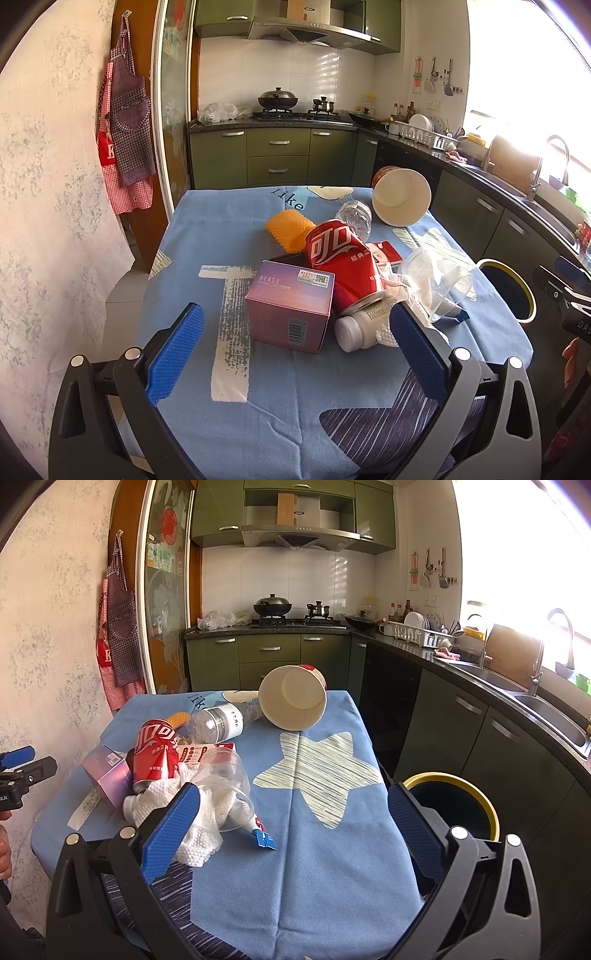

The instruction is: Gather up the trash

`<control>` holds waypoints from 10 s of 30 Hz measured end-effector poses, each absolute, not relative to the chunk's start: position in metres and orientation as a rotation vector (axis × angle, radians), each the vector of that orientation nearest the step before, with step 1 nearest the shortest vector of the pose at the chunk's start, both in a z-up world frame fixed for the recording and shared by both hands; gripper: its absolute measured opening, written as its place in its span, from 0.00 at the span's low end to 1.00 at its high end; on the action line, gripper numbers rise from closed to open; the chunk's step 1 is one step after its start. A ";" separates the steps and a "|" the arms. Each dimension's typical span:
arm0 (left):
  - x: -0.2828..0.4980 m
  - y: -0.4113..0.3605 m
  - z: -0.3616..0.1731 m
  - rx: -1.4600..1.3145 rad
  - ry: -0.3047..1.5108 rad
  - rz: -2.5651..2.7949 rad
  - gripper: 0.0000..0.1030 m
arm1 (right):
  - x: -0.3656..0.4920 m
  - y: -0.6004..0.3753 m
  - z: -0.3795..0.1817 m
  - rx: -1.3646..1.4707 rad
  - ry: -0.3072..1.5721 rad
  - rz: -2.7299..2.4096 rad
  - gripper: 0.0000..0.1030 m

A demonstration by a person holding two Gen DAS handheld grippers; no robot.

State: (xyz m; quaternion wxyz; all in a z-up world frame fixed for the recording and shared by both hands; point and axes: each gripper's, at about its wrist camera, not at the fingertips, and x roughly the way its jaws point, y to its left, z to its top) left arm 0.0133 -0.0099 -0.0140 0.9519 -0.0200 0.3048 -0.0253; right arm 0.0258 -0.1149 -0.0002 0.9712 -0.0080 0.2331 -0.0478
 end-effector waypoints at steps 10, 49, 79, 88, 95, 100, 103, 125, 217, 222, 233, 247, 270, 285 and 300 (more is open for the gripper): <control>0.019 -0.012 -0.020 -0.035 0.628 -0.052 0.96 | 0.029 -0.116 -0.005 -0.016 0.479 -0.099 0.94; 0.336 0.064 -0.076 -0.124 0.712 -0.044 0.96 | 0.392 -0.195 -0.041 -0.101 0.645 -0.238 0.48; 0.302 0.060 -0.057 -0.143 0.631 -0.096 0.96 | 0.180 -0.433 -0.027 0.409 1.216 -0.475 0.02; 0.301 0.051 -0.058 -0.109 0.641 -0.105 0.96 | 0.195 -0.456 -0.096 0.529 1.360 -0.482 0.20; 0.298 0.046 -0.048 -0.089 0.667 -0.128 0.96 | 0.192 -0.455 -0.093 0.502 1.286 -0.500 0.33; 0.293 0.025 -0.021 -0.025 0.715 -0.208 0.96 | 0.184 -0.436 -0.086 0.489 1.225 -0.404 0.39; 0.300 0.001 -0.008 0.018 0.803 -0.291 0.96 | 0.177 -0.425 -0.081 0.483 1.196 -0.353 0.41; 0.403 -0.158 -0.095 0.299 1.392 -0.438 0.95 | 0.151 -0.406 -0.084 0.479 1.191 -0.227 0.46; 0.208 -0.092 0.047 0.032 0.814 -0.546 0.93 | 0.094 -0.283 -0.045 0.278 0.978 0.052 0.51; 0.183 -0.015 0.022 -0.033 0.769 -0.376 0.93 | 0.118 -0.210 -0.031 0.172 0.928 0.219 0.51; 0.143 0.028 -0.008 -0.094 0.732 -0.299 0.95 | 0.130 -0.126 -0.050 0.012 0.869 0.335 0.46; 0.143 0.029 -0.018 -0.134 0.740 -0.268 0.95 | 0.145 -0.130 -0.057 0.069 0.798 0.297 0.05; 0.149 -0.008 -0.024 -0.081 0.769 -0.298 0.95 | 0.101 -0.384 -0.093 0.353 0.799 -0.541 0.12; 0.160 -0.009 -0.039 -0.058 0.816 -0.288 0.95 | 0.080 -0.381 -0.098 0.477 0.717 -0.454 0.40; 0.177 0.019 -0.085 -0.085 0.882 -0.244 0.95 | 0.082 -0.334 -0.076 0.450 0.698 -0.343 0.43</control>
